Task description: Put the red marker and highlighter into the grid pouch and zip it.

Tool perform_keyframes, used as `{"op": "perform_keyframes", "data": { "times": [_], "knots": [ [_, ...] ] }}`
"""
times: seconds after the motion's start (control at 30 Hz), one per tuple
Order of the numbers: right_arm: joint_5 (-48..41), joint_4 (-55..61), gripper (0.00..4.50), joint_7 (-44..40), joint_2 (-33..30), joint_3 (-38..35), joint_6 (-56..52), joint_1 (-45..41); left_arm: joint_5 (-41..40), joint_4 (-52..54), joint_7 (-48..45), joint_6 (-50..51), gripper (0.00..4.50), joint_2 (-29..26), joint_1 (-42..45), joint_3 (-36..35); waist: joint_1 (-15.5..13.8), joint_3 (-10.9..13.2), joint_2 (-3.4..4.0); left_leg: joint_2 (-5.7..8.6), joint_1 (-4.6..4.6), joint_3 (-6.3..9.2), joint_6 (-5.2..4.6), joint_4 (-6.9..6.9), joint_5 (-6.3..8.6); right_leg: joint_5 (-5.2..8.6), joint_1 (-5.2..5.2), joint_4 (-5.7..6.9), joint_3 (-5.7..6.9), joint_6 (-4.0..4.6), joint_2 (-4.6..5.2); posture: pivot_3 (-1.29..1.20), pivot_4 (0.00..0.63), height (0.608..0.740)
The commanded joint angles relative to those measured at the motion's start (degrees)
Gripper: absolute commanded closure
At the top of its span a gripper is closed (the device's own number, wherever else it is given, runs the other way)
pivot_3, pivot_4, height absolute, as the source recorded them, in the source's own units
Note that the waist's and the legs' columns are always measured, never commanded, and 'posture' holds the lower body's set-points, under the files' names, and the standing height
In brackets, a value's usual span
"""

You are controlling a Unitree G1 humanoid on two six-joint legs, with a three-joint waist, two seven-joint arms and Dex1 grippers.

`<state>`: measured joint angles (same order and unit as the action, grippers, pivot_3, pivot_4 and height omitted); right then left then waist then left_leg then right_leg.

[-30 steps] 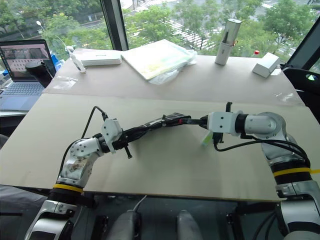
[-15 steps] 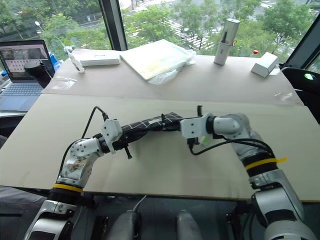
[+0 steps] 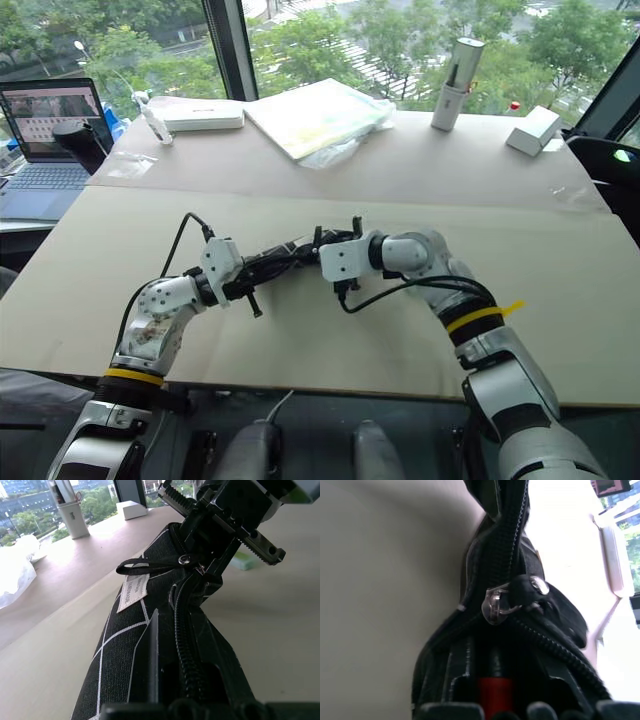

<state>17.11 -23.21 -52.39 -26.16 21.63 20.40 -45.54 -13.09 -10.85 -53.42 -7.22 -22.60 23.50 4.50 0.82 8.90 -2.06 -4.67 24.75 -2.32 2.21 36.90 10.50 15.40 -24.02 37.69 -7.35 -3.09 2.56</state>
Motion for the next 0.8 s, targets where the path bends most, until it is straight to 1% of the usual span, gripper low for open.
{"op": "perform_keyframes", "data": {
  "times": [0.03, 0.07, 0.23, 0.3, 0.43, 0.5, 0.57, 0.6, 0.67, 0.73, 0.8],
  "knots": [
    [-1.86, 1.79, 1.66, 0.74, -0.75, -2.23, -1.1, -0.85, -0.69, 2.71, 0.22, -0.21, 4.5, 0.39, 0.05, 0.01, 0.01, 0.0, 0.0, 0.0, 0.0, 0.0, 0.0, 0.0, 0.0, 0.0, -0.01, 0.01, 0.0, 0.0, 0.0, 0.0, 0.15, 0.74],
    [-2.09, 1.36, 1.32, 0.33, -1.5, -2.56, -1.47, -1.02, -0.68, 2.68, 0.22, -0.2, 4.5, 0.44, 0.04, 0.05, -0.02, 0.0, 0.0, 0.0, 0.0, 0.0, 0.0, 0.0, 0.0, 0.0, 0.0, 0.01, 0.0, 0.0, 0.0, 0.0, 0.15, 0.74],
    [-3.7, 1.57, 1.32, -1.65, -5.4, -3.76, -1.91, -0.16, -0.75, 2.51, 0.28, -0.21, 4.5, 0.57, 0.21, 0.3, -0.09, 0.0, 0.0, 0.0, 0.0, 0.0, 0.0, 0.0, 0.0, 0.0, 0.0, -0.01, 0.01, 0.0, 0.0, 0.0, 0.15, 0.74],
    [-3.92, 1.82, 1.32, -1.02, -6.48, -4.2, -1.3, 0.12, -0.75, 2.45, 0.29, -0.24, 4.5, 0.59, 0.27, 0.39, -0.05, 0.0, 0.0, 0.0, 0.0, 0.0, 0.0, 0.0, 0.0, 0.0, 0.0, -0.01, 0.01, 0.0, 0.0, 0.0, 0.15, 0.74],
    [-11.57, 5.07, 1.32, -6.12, -8.72, -7.36, -3.45, 1.78, -0.62, 2.43, 0.34, -0.3, 4.5, 0.6, 0.32, 0.54, -0.04, 0.0, 0.0, 0.0, 0.0, 0.01, 0.0, -0.01, 0.0, 0.0, 0.01, -0.02, 0.01, 0.0, 0.0, 0.0, 0.15, 0.74],
    [-21.3, 8.73, 1.32, -10.98, -11.39, -12.93, -13.2, 3.25, -0.53, 2.56, 0.39, -0.27, 4.5, 0.51, 0.22, 0.58, -0.06, 0.0, 0.0, 0.0, 0.0, 0.01, 0.0, -0.01, 0.0, 0.0, 0.01, -0.03, 0.0, 0.0, 0.0, 0.0, 0.15, 0.74],
    [-28.73, 12.29, 1.32, -14.81, -13.86, -16.8, -21.85, 4.86, -0.47, 2.61, 0.42, -0.26, 4.5, 0.44, 0.17, 0.58, -0.38, 0.0, 0.0, 0.0, 0.0, 0.01, 0.0, 0.0, 0.0, 0.0, 0.04, -0.03, 0.01, 0.0, 0.01, 0.0, 0.15, 0.74],
    [-34.19, 14.7, 1.32, -15.7, -15.38, -19.96, -29.14, 5.72, -0.47, 2.64, 0.45, -0.27, 4.5, 0.31, 0.06, 0.47, -0.47, 0.0, 0.0, 0.01, 0.0, 0.02, 0.0, 0.0, 0.0, 0.0, 0.07, -0.04, 0.01, 0.0, 0.01, 0.0, 0.15, 0.74],
    [-41.15, 18.19, 1.32, -16.97, -18.71, -24.86, -39.02, 8.38, -0.52, 2.72, 0.59, -0.25, 4.5, 0.05, -0.18, 0.22, -0.7, 0.0, 0.0, 0.0, 0.0, 0.02, 0.0, 0.01, 0.0, 0.0, 0.1, -0.06, 0.02, 0.0, 0.01, 0.0, 0.15, 0.74],
    [-42.72, 20.16, 1.32, -15.93, -20.84, -27.42, -42.9, 11.64, -0.57, 2.97, 0.66, -0.26, 4.5, -0.14, -0.54, 0.09, -0.74, 0.0, 0.0, 0.0, -0.01, 0.05, 0.0, 0.01, 0.0, 0.0, 0.11, -0.07, 0.04, 0.0, 0.01, 0.0, 0.15, 0.74],
    [-41.37, 21.66, 1.32, -10.82, -21.21, -28.72, -46.07, 14.92, -0.6, 3.22, 0.73, -0.24, 4.5, -0.27, -0.9, 0.01, -0.52, 0.0, 0.0, 0.0, -0.06, 0.07, -0.01, 0.0, 0.0, 0.01, 0.15, -0.07, 0.04, 0.01, 0.0, 0.0, 0.15, 0.74]
  ]
}}
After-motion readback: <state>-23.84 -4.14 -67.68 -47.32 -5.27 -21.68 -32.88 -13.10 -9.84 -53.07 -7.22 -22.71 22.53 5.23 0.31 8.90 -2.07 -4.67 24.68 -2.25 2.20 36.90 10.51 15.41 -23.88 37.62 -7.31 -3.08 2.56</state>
